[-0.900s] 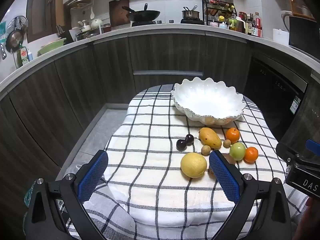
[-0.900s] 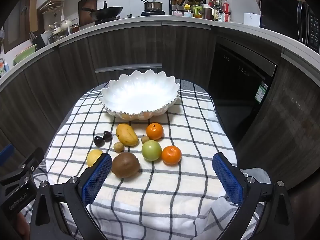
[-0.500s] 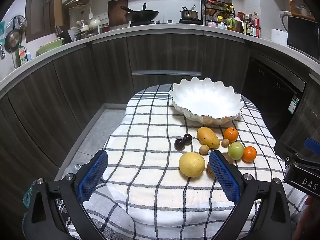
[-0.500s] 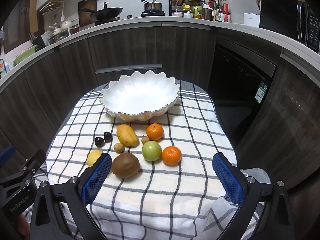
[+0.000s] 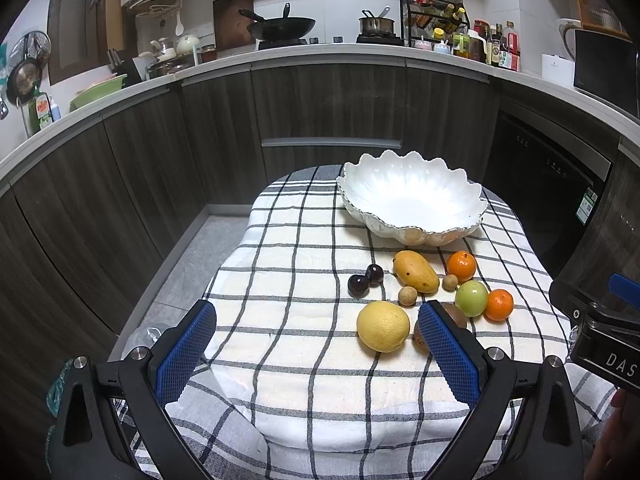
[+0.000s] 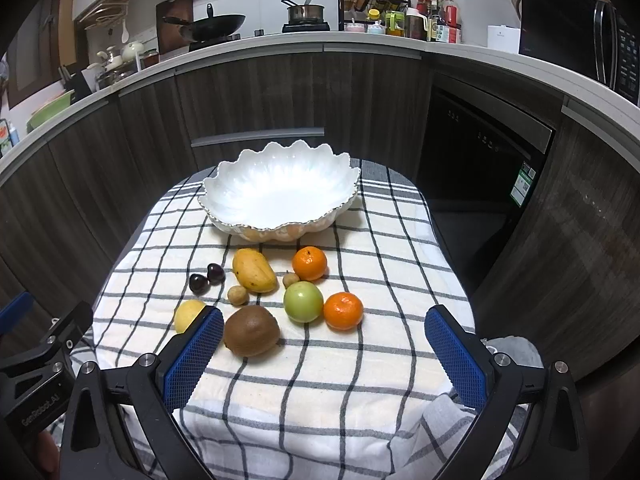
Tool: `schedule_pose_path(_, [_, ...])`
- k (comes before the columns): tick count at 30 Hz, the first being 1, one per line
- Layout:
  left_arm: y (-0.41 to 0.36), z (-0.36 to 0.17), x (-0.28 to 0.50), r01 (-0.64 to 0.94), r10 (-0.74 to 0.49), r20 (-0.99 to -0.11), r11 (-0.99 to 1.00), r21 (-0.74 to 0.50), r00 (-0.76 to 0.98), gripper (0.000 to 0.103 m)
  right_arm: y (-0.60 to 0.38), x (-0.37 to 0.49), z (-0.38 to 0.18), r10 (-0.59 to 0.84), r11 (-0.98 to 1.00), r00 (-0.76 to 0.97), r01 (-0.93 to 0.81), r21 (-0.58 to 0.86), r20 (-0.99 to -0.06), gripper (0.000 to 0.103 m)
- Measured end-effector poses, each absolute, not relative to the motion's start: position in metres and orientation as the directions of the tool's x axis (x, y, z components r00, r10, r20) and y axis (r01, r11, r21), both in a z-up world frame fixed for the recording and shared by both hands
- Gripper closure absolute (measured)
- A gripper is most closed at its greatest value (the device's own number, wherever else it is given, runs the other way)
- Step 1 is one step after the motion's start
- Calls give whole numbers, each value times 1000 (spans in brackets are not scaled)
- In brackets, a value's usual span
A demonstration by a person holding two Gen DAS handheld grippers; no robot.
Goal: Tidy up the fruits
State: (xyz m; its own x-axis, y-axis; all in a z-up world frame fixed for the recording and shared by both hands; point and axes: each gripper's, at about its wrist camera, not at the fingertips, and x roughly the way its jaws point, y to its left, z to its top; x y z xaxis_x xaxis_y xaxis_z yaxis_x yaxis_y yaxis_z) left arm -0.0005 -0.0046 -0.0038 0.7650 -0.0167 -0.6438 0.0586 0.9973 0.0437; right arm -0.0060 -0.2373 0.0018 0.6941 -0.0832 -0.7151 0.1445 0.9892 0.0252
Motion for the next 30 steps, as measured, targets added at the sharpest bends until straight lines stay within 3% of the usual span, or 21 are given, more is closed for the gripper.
schedule_pose_path(30, [-4,-8,1,62,-16,-654,997,48,756,0,-238,-5,-2,-82,989,690,144,25,-719,1])
